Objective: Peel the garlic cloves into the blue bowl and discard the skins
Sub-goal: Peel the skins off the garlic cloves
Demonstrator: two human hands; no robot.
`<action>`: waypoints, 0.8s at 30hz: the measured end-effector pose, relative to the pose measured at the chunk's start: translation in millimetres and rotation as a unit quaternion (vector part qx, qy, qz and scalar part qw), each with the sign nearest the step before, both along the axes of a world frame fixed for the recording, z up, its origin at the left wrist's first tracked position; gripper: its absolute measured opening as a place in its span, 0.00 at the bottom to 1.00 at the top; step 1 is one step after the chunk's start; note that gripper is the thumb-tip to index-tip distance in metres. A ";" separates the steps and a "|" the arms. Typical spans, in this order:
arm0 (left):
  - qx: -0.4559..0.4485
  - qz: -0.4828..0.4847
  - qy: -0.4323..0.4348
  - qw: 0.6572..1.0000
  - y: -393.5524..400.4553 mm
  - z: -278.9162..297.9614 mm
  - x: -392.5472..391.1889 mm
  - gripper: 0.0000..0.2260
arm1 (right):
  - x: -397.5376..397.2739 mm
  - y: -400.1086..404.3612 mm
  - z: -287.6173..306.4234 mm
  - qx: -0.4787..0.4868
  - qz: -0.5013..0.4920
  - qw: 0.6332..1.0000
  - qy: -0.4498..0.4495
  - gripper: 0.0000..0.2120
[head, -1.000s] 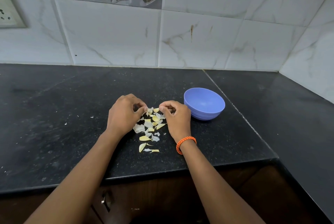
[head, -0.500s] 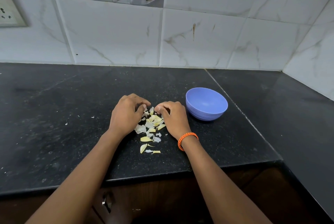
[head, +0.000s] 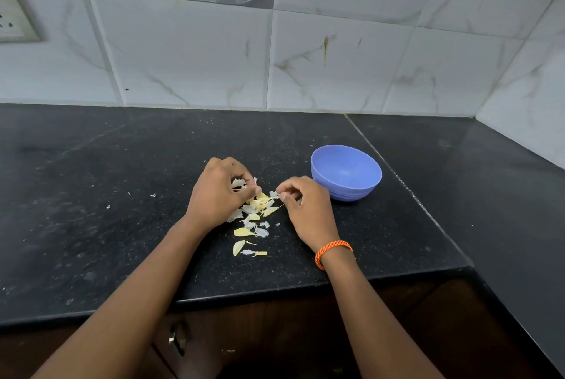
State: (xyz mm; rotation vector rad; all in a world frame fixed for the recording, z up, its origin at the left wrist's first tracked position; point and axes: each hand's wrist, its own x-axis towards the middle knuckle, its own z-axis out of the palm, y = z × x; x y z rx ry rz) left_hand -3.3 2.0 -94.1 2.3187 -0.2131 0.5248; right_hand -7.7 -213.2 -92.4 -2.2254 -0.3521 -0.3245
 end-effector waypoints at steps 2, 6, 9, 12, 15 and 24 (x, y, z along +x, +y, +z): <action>0.012 -0.012 0.000 1.000 -1.1 -2.9 1.4 0.03 | -3.3 2.2 -1.2 -0.034 -0.009 0.999 -0.021 0.06; 0.072 -0.044 0.004 0.996 -3.7 -7.4 1.4 0.07 | -3.8 7.3 -1.4 -0.100 -0.014 0.995 -0.020 0.05; 0.070 -0.043 0.003 0.997 -3.4 -6.9 1.5 0.08 | -1.1 10.7 -0.1 -0.106 -0.015 0.994 -0.020 0.03; 0.065 -0.044 -0.002 0.997 -3.3 -6.2 0.9 0.08 | 0.4 11.4 1.6 -0.086 -0.016 0.996 -0.020 0.04; 0.073 -0.048 -0.002 0.996 -4.0 -7.4 0.8 0.08 | 0.8 10.5 1.3 -0.061 -0.019 0.998 -0.019 0.05; 0.085 -0.048 0.000 0.995 -6.5 -5.8 -1.2 0.04 | -5.4 13.1 5.1 -0.093 -0.012 0.995 -0.035 0.03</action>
